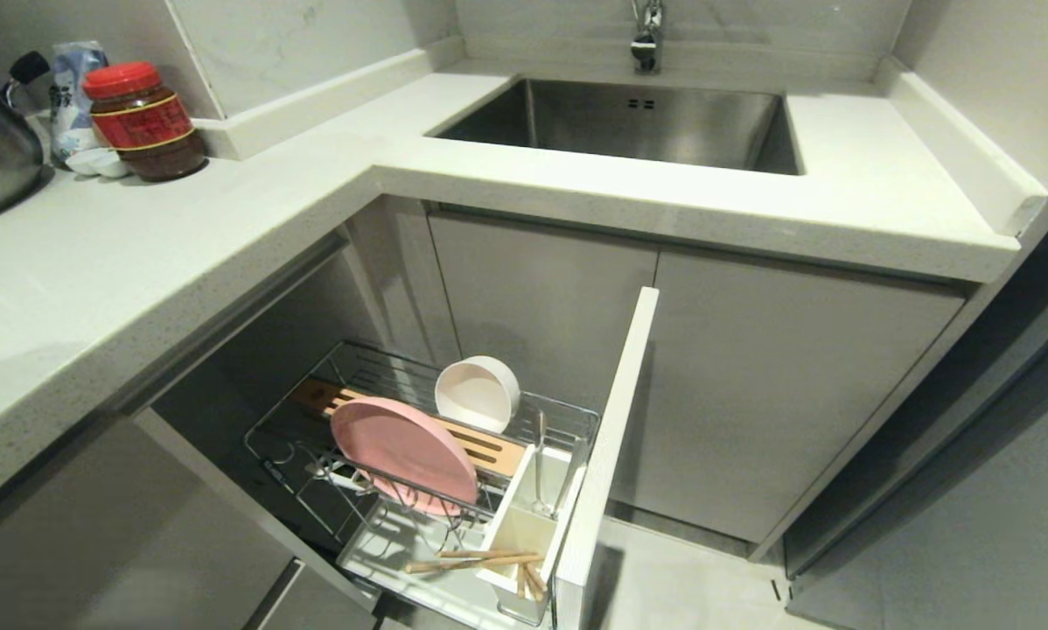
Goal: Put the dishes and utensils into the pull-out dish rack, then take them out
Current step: Take the plate out of the cupboard
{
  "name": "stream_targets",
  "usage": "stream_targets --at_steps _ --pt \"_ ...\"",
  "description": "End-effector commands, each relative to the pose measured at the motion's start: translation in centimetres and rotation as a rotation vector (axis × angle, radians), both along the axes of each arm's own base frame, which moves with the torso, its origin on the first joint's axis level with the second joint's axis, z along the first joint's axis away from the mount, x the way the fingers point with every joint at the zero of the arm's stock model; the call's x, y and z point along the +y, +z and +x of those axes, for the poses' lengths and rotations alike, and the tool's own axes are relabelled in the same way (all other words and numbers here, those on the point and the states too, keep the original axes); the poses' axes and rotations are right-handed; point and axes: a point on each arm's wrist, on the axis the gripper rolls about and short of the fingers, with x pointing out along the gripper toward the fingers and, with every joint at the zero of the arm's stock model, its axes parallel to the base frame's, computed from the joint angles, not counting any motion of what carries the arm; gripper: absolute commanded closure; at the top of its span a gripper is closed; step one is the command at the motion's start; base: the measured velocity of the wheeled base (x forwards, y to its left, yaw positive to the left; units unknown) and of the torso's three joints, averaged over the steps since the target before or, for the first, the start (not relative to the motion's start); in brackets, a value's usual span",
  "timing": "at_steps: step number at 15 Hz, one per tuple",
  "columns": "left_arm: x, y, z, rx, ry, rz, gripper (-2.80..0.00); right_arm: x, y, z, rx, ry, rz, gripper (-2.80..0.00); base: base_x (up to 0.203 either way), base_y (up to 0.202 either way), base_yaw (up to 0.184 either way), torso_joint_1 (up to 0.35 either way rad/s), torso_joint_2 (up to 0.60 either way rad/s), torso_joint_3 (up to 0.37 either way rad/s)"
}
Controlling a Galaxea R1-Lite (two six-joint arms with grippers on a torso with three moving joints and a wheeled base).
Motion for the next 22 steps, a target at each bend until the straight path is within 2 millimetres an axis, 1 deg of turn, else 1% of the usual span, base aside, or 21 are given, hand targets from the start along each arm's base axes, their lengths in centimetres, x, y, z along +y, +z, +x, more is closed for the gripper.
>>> stream_targets --at_steps 1,3,4,9,12,14,16,17,20,22 --pt "-1.7 -0.9 2.9 0.139 -0.107 -0.006 0.0 0.0 -0.7 0.2 0.026 0.0 0.0 0.0 0.0 0.0 0.0 0.0 0.0 0.0" --pt "-3.0 -1.8 4.1 0.239 -0.18 -0.005 0.0 0.0 -0.7 0.2 0.026 0.0 0.0 0.0 0.0 0.0 0.0 0.0 0.0 0.0" --pt "-3.5 -2.2 4.8 0.29 -0.181 0.009 0.0 0.0 -0.7 0.2 0.026 0.0 0.0 0.0 0.0 0.0 0.0 0.0 0.0 0.0" --pt "-6.5 -4.4 8.5 0.464 -0.092 0.072 0.0 0.0 -0.7 0.2 0.026 0.0 0.0 0.0 0.0 0.0 0.0 0.0 0.0 0.0" --pt "-8.1 -6.5 10.5 0.6 -0.073 0.161 0.0 0.0 -0.7 0.2 0.026 0.0 0.0 0.0 0.0 0.0 0.0 0.0 0.0 0.0" --pt "-9.0 -8.1 12.0 0.695 -0.012 0.236 0.0 0.0 -0.7 0.2 0.026 0.0 0.0 0.0 0.0 0.0 0.0 0.0 0.0 0.0" --pt "-10.0 -9.5 13.4 0.759 0.033 0.253 0.0 0.0 -0.7 0.2 0.026 0.0 0.0 0.0 0.0 0.0 0.0 0.0 0.0 0.0" --pt "-10.3 -9.9 13.9 0.782 0.05 0.241 -2.8 0.0 -0.7 0.2 0.026 0.0 0.0 0.0 0.0 0.0 0.0 0.0 0.0 0.0" --pt "-10.8 -11.1 14.7 0.848 0.093 0.163 -2.8 0.0 -0.7 0.2 0.026 0.0 0.0 0.0 0.0 0.0 0.0 0.0 0.0 0.0" --pt "-10.9 -12.9 15.0 0.924 0.152 0.095 -2.8 0.0 -0.7 0.2 0.026 0.0 0.0 0.0 0.0 0.0 0.0 0.0 0.0 0.0"
